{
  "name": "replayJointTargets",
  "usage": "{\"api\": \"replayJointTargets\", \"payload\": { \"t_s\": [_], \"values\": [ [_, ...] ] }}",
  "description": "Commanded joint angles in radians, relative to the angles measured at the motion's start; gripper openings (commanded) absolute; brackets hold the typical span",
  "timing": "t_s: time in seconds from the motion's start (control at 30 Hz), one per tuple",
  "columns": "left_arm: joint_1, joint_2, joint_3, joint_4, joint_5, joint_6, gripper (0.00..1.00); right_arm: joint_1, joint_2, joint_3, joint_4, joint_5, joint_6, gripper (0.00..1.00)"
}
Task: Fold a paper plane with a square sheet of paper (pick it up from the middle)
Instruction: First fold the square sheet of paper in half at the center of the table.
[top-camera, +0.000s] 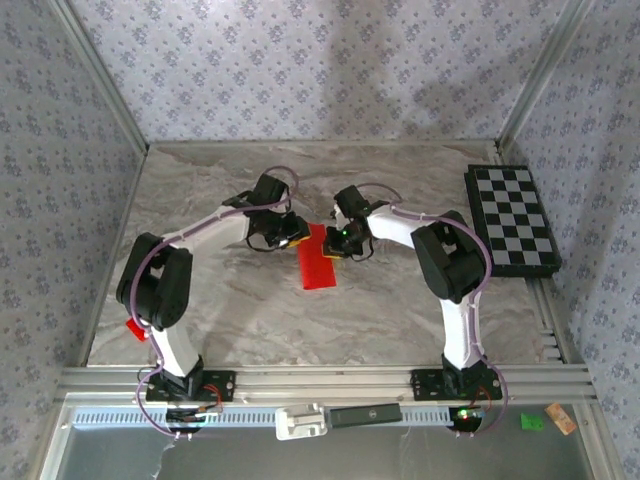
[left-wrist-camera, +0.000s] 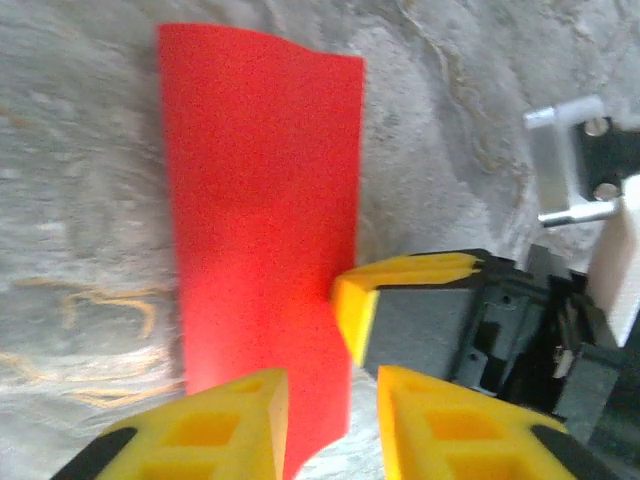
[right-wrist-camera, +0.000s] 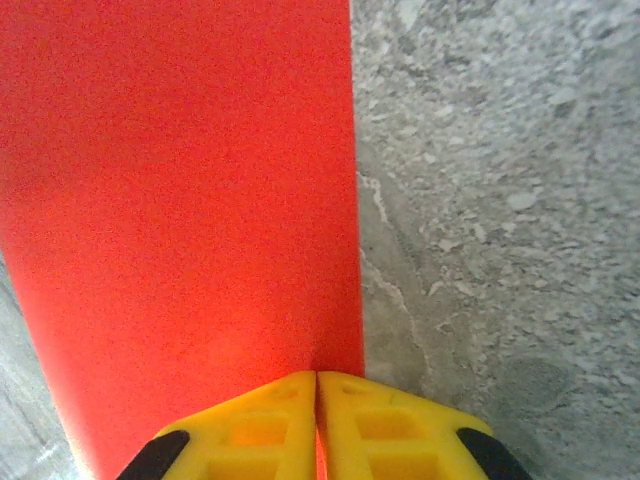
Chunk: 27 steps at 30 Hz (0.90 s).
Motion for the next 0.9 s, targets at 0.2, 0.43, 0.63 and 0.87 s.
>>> {"api": "replayJointTargets", "payload": {
  "t_s": [0.2, 0.43, 0.63, 0.87],
  "values": [
    [-0.036, 0.143, 0.013, 0.076, 0.167, -0.015, 0.15, 0.007, 0.097, -0.015, -0.152, 0.170, 0.004, 0.10],
    [-0.032, 0.197, 0.016, 0.009, 0.122, 0.006, 0.13, 0.010, 0.103, -0.007, -0.170, 0.190, 0.005, 0.10],
    [-0.015, 0.195, -0.013, 0.001, 0.082, 0.010, 0.13, 0.011, 0.115, 0.001, -0.187, 0.220, 0.000, 0.10],
    [0.006, 0.174, -0.081, 0.024, 0.067, 0.003, 0.13, 0.013, 0.139, 0.020, -0.237, 0.269, -0.012, 0.09]
  ]
}}
